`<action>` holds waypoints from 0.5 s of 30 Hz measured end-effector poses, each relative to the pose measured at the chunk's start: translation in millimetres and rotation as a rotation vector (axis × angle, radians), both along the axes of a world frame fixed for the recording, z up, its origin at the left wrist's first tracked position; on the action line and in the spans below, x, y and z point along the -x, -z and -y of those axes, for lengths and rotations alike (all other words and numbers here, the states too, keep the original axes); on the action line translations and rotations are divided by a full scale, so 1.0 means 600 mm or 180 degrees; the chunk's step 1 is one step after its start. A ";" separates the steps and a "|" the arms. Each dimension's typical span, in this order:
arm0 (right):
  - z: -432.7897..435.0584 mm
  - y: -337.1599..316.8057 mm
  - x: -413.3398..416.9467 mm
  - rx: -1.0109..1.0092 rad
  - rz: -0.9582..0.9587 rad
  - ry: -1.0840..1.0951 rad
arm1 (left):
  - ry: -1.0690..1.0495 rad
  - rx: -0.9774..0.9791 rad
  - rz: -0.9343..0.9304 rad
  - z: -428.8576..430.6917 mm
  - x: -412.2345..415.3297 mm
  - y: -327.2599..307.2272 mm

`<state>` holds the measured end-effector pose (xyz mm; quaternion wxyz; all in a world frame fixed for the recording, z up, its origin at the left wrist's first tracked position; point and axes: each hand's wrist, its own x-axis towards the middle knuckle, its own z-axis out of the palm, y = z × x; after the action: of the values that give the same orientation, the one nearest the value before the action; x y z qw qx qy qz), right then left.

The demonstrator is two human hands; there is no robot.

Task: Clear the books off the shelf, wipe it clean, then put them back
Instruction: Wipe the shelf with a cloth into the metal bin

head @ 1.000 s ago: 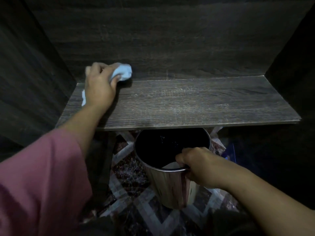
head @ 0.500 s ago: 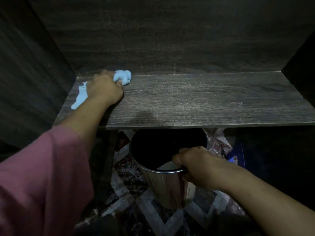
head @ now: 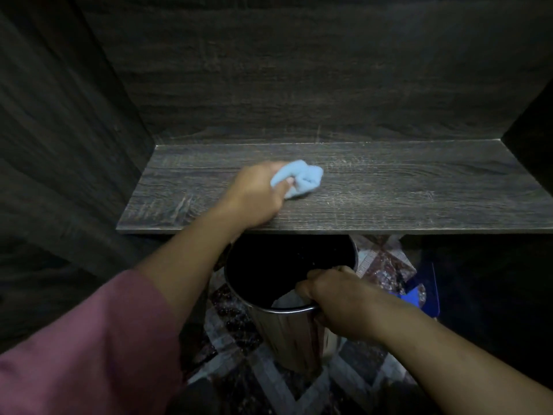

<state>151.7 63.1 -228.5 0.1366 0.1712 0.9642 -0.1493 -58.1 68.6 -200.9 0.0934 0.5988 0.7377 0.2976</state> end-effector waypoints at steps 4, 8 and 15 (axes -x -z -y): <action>0.003 0.002 -0.005 0.0055 -0.0063 -0.0034 | -0.1319 -0.0601 -0.0663 -0.003 0.108 -0.007; -0.006 -0.001 -0.022 0.0119 -0.0216 0.0084 | -0.1697 -0.0706 -0.0200 -0.015 0.145 -0.001; -0.031 -0.002 -0.061 0.0187 -0.0309 0.0226 | -0.0981 -0.0500 -0.0486 -0.065 0.114 0.024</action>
<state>188.2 81.6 -227.2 0.0892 0.1938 0.9582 -0.1904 -126.3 107.4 -215.5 -0.0565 0.5050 0.8002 0.3187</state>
